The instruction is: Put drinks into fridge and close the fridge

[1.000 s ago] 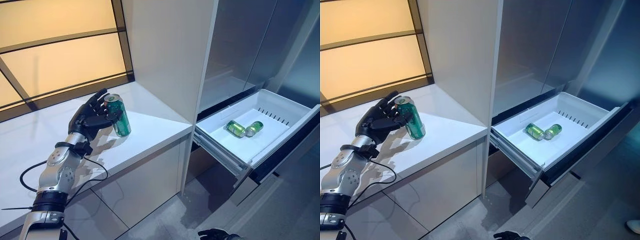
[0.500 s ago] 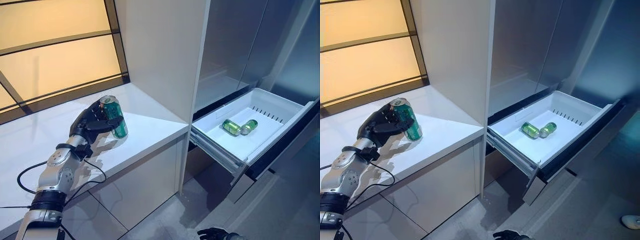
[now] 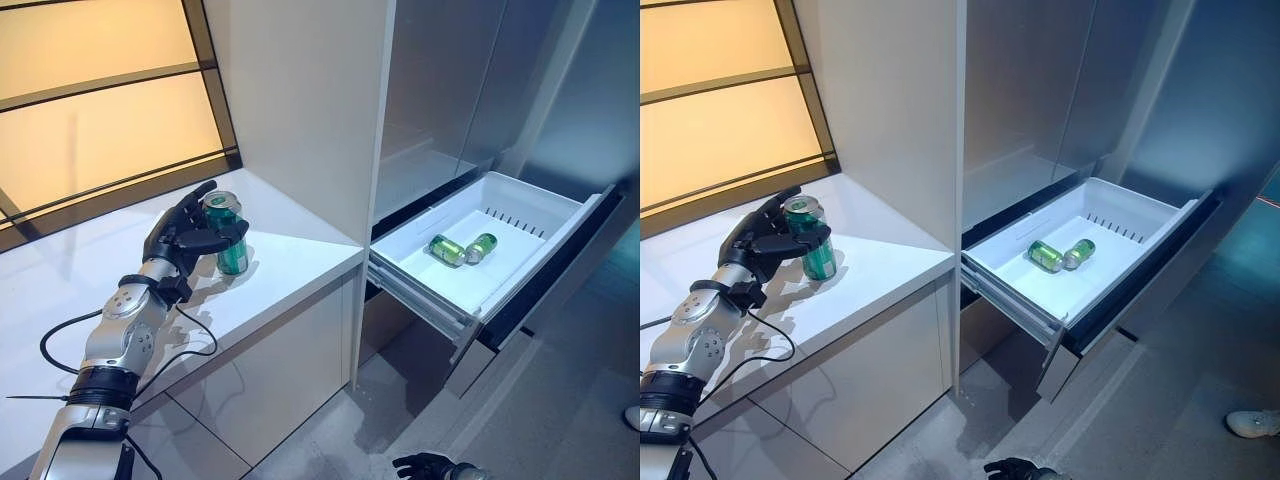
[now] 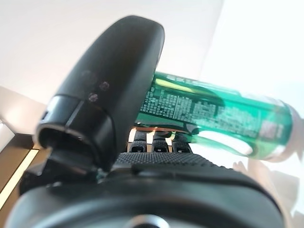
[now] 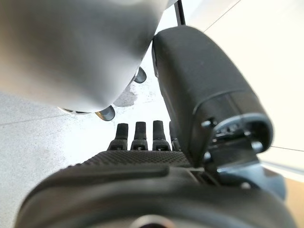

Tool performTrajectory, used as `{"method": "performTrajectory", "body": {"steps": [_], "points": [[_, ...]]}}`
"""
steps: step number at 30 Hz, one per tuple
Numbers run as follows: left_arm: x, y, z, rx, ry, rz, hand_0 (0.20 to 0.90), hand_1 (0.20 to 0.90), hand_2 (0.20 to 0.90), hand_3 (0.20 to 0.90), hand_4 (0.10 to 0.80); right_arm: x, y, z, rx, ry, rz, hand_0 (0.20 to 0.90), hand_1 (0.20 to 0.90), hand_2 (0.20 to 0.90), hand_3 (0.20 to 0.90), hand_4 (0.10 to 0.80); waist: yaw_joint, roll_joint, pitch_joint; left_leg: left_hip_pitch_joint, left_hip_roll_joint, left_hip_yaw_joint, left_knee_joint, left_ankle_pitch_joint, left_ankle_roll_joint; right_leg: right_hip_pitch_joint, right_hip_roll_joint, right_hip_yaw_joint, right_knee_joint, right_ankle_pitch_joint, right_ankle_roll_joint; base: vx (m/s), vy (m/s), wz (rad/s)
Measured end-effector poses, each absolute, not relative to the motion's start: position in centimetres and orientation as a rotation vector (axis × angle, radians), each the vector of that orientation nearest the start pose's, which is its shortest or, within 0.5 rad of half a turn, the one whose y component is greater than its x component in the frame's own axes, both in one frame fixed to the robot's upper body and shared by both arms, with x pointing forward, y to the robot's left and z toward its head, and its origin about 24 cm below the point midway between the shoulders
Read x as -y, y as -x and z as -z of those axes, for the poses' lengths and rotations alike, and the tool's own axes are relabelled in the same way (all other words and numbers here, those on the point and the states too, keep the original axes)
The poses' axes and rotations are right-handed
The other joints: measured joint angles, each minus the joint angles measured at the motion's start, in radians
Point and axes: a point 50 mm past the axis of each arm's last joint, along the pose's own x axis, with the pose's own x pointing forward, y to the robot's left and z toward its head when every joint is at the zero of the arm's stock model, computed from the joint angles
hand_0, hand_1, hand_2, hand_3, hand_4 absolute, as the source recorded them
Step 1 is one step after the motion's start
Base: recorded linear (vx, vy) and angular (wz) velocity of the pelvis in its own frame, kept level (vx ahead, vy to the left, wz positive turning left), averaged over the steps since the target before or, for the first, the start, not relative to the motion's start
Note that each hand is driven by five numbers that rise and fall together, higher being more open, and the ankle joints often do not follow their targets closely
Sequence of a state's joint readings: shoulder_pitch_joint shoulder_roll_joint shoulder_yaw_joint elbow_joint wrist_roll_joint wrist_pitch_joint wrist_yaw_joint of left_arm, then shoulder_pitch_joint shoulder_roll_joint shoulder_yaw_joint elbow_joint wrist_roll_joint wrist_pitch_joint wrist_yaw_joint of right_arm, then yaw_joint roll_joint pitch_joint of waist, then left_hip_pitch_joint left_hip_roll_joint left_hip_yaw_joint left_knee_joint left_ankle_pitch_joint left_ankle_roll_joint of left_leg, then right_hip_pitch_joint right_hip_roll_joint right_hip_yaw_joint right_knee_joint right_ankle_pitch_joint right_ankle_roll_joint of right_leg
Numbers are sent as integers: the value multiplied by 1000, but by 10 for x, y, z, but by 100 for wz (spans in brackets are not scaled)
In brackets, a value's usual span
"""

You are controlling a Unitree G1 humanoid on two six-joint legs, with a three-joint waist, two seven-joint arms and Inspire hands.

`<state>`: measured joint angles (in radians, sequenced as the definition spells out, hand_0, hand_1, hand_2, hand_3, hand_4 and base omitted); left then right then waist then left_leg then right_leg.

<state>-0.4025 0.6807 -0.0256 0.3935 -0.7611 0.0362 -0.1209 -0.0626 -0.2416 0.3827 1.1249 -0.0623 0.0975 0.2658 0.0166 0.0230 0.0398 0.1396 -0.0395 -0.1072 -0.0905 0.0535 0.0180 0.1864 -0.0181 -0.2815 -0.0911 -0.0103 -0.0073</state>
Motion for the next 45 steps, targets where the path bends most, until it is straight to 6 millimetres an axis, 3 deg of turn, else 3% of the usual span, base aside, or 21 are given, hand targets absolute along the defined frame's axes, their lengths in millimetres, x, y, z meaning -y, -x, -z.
{"method": "performTrajectory", "body": {"steps": [11, 21, 28, 39, 45], "points": [[-281, -328, -134, 84, 65, -6, 900, 900, 900, 900, 800, 193, -118, 158, -1243, 359, -457, 900, 900, 900, 900, 800, -21, -6, -2, 0, 1, 15, 0, -2, 3, -1, 0, 17, 0, 4, 1, 6, 2, -4], [-282, -328, -127, 37, -54, -9, 900, 900, 900, 900, 800, 193, -117, 158, -1246, 355, -455, 900, 900, 900, 900, 800, -19, -7, -3, 2, 1, 15, 0, -2, 3, -1, 0, 17, 0, 4, 0, 0, 0, 0], [-289, -328, -120, -19, -234, -65, 900, 900, 900, 900, 800, 194, -115, 159, -1248, 334, -443, 900, 900, 900, 900, 800, -21, -8, -4, 8, 1, 16, 0, -2, 3, 0, 1, 19, 0, 5, 0, 0, 0, 0], [-286, -329, -127, 17, -253, -86, 900, 900, 900, 900, 800, 194, -108, 161, -1257, 279, -414, 900, 900, 900, 900, 800, -19, -19, -11, 10, 1, 19, 0, -3, 3, 1, 1, 23, 0, 5, 0, 10, -2, 0], [-284, -329, -133, 45, -344, -105, 900, 900, 900, 900, 800, 194, -108, 161, -1256, 279, -413, 900, 900, 900, 900, 800, -20, -19, -11, 14, 3, 26, -1, -4, 4, 0, 2, 37, 0, 8, -1, 16, -12, -7]]}}
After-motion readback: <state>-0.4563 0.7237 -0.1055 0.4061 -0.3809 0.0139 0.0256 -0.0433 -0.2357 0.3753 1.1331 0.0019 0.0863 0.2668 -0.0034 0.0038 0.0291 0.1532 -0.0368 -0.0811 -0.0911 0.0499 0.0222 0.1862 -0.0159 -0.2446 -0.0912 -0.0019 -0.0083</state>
